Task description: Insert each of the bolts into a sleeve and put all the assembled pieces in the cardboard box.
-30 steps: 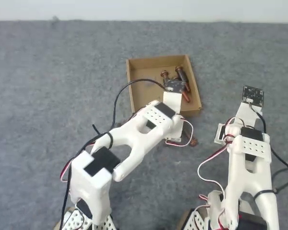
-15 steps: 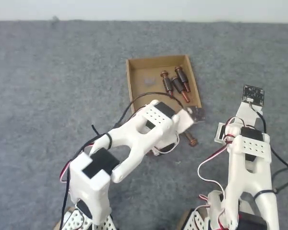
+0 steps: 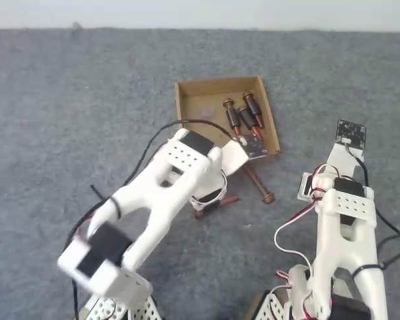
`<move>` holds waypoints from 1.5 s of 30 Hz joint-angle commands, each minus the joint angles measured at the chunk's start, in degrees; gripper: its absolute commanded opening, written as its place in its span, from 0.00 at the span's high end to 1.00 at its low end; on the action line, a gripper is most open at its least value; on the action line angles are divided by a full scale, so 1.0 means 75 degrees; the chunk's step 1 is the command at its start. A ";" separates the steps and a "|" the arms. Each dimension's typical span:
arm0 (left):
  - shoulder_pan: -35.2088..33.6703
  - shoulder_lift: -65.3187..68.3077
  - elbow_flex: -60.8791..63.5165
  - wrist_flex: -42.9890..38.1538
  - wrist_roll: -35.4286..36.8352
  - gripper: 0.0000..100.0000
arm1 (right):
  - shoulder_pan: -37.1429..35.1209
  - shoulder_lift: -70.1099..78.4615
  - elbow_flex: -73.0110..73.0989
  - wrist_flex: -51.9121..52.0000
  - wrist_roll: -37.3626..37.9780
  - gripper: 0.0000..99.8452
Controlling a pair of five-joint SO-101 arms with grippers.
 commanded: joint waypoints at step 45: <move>-0.0387 0.0598 0.0908 -0.2684 0.4067 0.99 | 0.0076 -0.0369 -0.0070 -0.0053 0.0105 0.99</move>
